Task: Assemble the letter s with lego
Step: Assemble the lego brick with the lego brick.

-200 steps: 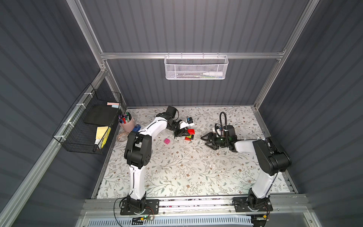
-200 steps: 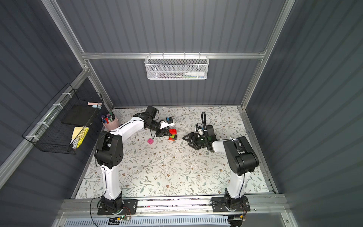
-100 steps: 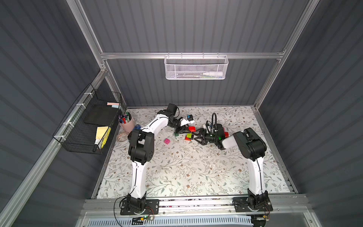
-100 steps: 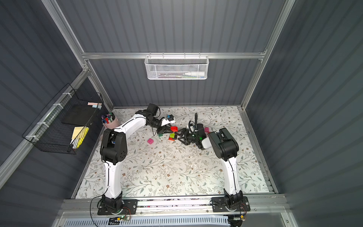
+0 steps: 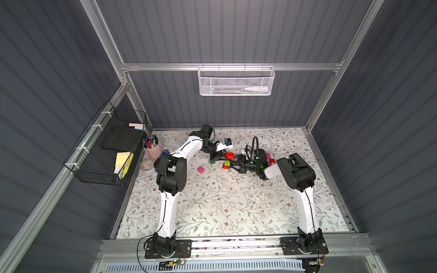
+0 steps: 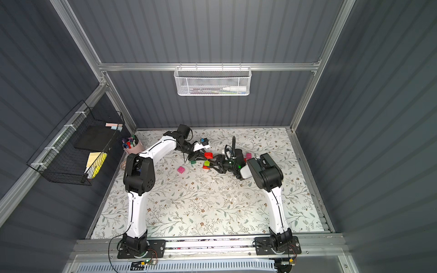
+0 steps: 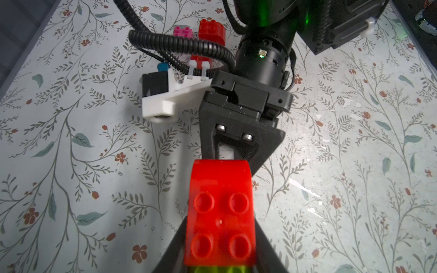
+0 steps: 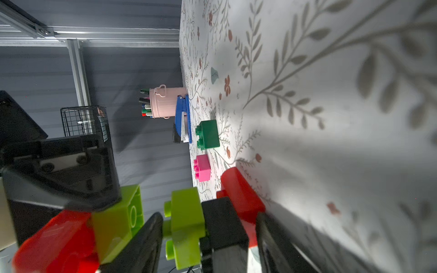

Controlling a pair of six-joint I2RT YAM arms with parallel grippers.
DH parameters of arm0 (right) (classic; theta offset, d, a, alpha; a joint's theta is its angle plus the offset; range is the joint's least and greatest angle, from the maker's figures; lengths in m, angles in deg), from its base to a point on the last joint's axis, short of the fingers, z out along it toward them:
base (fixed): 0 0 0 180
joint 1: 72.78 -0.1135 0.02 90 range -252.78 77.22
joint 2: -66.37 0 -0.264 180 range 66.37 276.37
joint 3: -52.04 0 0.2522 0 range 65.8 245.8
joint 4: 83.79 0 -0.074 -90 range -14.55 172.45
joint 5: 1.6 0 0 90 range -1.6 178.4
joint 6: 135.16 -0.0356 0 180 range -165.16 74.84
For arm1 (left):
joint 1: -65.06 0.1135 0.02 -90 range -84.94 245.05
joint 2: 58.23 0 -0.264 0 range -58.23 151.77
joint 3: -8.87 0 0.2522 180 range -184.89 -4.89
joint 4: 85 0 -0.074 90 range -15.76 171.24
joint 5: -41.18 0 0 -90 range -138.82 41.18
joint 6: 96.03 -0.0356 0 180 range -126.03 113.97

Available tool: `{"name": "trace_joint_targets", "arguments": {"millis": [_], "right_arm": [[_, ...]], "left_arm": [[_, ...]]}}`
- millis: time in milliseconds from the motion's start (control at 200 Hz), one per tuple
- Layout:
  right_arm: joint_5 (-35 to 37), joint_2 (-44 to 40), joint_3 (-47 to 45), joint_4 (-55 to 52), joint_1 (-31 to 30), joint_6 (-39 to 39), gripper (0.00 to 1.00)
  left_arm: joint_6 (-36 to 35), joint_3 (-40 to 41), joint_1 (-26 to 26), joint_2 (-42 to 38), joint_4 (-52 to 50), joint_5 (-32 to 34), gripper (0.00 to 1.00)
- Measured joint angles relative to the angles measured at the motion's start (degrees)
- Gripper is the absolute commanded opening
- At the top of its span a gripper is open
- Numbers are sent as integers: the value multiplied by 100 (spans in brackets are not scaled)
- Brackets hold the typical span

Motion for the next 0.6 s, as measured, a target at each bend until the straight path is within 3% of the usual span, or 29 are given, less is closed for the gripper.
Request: {"name": "trace_joint_targets", "arguments": {"millis": [600], "right_arm": [[-160,0,131,-286,37,367,60]], "left_arm": [[-179,-74,35,208,-164,17,27]]}}
